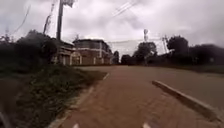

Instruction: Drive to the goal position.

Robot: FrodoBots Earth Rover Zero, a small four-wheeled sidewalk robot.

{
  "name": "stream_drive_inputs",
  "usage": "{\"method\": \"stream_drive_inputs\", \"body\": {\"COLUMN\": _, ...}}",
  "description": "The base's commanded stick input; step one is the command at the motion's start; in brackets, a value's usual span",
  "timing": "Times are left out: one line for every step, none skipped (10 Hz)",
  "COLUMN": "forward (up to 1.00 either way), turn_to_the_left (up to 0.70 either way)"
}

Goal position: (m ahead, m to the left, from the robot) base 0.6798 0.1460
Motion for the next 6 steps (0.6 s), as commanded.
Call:
{"method": "stream_drive_inputs", "body": {"forward": 0.7, "turn_to_the_left": 0.0}}
{"method": "stream_drive_inputs", "body": {"forward": 0.7, "turn_to_the_left": 0.0}}
{"method": "stream_drive_inputs", "body": {"forward": 0.7, "turn_to_the_left": 0.0}}
{"method": "stream_drive_inputs", "body": {"forward": 0.7, "turn_to_the_left": 0.0}}
{"method": "stream_drive_inputs", "body": {"forward": 0.7, "turn_to_the_left": 0.0}}
{"method": "stream_drive_inputs", "body": {"forward": 0.7, "turn_to_the_left": 0.0}}
